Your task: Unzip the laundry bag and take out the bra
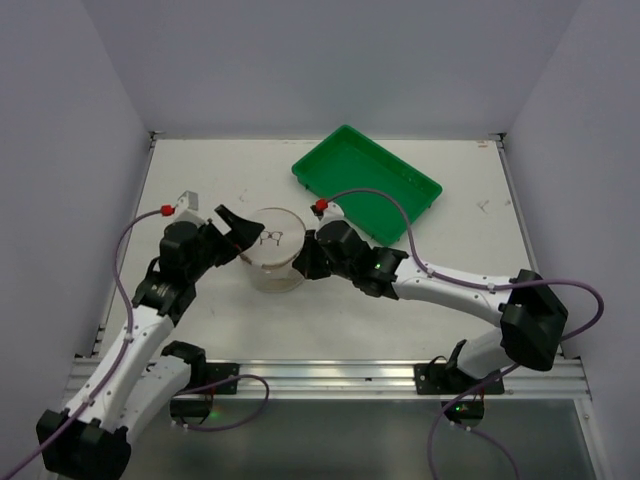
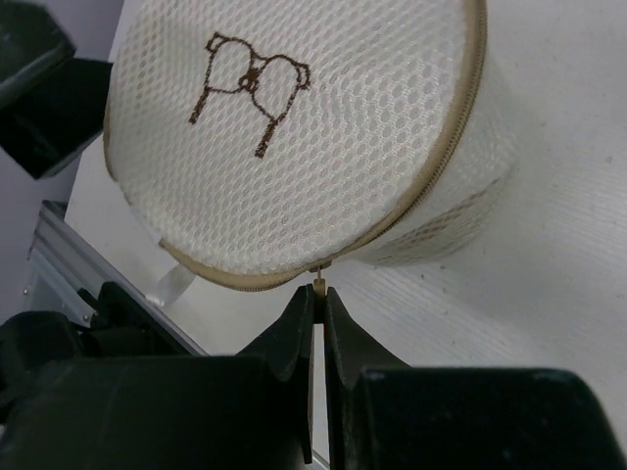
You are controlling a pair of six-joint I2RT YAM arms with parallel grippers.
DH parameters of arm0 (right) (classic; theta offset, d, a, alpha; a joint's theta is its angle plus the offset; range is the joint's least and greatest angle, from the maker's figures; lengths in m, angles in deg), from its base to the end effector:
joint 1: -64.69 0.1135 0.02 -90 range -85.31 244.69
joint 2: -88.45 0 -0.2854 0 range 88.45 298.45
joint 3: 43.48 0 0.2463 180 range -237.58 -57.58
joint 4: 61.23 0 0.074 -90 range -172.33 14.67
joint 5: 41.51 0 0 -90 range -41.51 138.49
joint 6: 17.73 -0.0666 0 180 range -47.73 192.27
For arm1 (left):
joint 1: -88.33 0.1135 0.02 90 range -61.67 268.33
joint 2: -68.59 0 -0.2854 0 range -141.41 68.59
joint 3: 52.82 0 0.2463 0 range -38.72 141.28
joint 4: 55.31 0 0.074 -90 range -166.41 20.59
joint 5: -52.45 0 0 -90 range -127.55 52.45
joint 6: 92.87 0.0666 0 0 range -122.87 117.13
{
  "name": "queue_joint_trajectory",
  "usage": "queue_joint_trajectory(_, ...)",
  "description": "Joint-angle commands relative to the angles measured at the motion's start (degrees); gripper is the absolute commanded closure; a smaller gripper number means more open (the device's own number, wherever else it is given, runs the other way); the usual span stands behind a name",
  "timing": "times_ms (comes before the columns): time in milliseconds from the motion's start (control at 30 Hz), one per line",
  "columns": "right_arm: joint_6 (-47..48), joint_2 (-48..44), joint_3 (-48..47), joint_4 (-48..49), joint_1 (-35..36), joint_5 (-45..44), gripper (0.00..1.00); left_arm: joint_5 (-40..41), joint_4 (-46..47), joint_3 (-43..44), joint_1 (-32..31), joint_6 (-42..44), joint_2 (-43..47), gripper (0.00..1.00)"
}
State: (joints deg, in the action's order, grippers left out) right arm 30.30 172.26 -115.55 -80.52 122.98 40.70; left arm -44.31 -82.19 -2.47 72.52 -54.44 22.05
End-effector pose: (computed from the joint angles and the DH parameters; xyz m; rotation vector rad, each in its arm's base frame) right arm 0.1918 0.2933 0.2750 -0.2324 2.2282 0.8738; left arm 0.1887 -0.0616 0.2821 -0.5606 2.0017 -0.8637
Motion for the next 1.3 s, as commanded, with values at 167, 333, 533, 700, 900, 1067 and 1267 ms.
queue_joint_trajectory(167,-2.1,4.8,-4.3,3.4,0.3,-0.2,1.0,1.3,-4.4,-8.4,-0.3,-9.1,10.2,0.01)
queue_joint_trajectory(333,-2.6,3.9,-3.4,2.6,0.3,-0.1,1.0,4.7,-5.1,-4.8,-0.3,-5.2,6.3,0.01)
queue_joint_trajectory(533,-4.1,0.2,0.3,2.8,0.5,-1.0,1.0,-1.8,7.4,-1.1,-0.3,-3.7,-6.4,0.01)
queue_joint_trajectory(700,-6.7,-0.9,1.9,1.6,0.9,-1.7,1.0,-5.4,17.3,4.0,-0.3,-2.0,-16.0,0.01)
queue_joint_trajectory(900,-7.2,0.2,-0.2,0.4,0.9,-3.4,1.0,-3.4,7.4,5.9,-0.3,-1.5,-13.2,0.0)
queue_joint_trajectory(1067,-6.6,1.4,-2.3,0.8,0.9,-3.0,1.0,15.6,-10.1,3.7,-0.2,-1.5,2.4,0.0)
queue_joint_trajectory(1267,-5.9,2.8,-3.0,1.8,0.9,-3.2,1.0,20.1,-22.5,5.8,-0.1,-0.9,10.0,0.0)
